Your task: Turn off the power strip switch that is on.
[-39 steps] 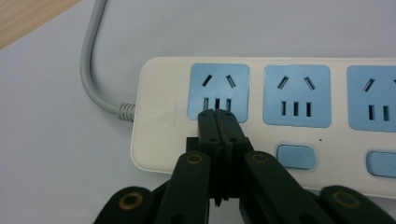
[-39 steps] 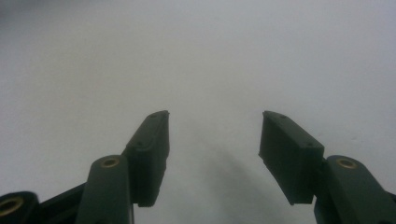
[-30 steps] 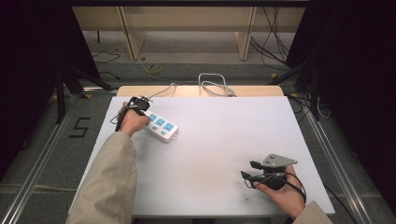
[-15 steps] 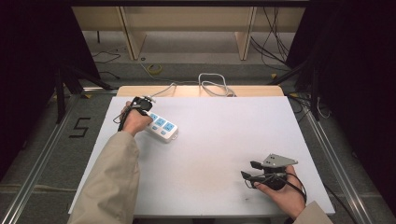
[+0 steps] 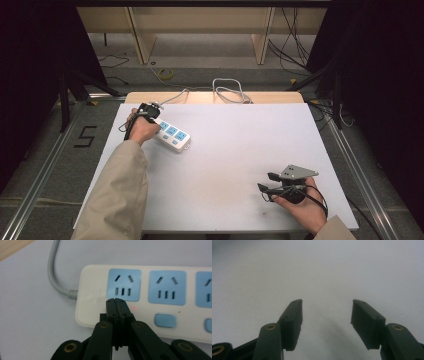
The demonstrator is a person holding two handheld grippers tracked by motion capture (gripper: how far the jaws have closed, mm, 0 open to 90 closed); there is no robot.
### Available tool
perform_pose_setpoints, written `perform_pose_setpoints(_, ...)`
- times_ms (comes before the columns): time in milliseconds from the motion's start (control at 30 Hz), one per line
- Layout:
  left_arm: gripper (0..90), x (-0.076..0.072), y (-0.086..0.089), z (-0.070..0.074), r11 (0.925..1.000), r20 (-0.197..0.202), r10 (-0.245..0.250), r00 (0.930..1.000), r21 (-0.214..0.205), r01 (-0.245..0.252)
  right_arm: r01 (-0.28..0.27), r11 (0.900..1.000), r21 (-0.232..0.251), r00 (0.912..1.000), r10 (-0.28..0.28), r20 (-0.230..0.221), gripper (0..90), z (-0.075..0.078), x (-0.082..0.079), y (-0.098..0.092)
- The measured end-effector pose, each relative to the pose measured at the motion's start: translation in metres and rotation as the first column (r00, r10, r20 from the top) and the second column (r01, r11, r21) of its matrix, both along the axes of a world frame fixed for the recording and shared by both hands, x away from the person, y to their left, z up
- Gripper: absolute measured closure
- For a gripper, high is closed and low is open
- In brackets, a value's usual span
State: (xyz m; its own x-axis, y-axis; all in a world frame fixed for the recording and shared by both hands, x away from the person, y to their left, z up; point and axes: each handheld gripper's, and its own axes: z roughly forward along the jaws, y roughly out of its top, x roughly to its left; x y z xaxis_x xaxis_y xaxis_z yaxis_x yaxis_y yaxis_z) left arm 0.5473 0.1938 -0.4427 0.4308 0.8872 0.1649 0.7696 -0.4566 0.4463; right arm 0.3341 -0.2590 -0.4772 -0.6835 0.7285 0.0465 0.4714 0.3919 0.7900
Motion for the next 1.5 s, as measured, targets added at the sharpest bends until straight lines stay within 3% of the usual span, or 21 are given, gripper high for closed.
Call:
perform_pose_setpoints(267,90.0,0.0003,0.0024,0.0010,0.9981,-0.004,-0.002,1.0000,-0.061,0.002,-0.004,1.0000,-0.002,1.0000,0.004,-0.003,43.2,-0.0006,0.0016,0.0005)
perform_pose_setpoints(900,90.0,0.0009,0.0012,0.0008,0.9977,-0.013,0.003,0.9999,-0.067,-0.004,-0.005,1.0000,-0.003,1.0000,0.005,-0.004,43.2,-0.0007,0.0009,0.0011)
perform_pose_setpoints(1100,90.0,0.0010,-0.0023,0.0001,0.9992,-0.013,0.001,0.9999,-0.039,-0.002,-0.006,1.0000,-0.002,1.0000,0.006,-0.002,43.3,-0.0006,0.0006,0.0011)
perform_pose_setpoints(1500,90.0,0.0009,-0.0024,-0.0005,0.9986,-0.003,0.013,0.9999,-0.051,-0.013,-0.006,1.0000,-0.002,1.0000,0.006,-0.001,43.2,-0.0003,0.0004,0.0006)
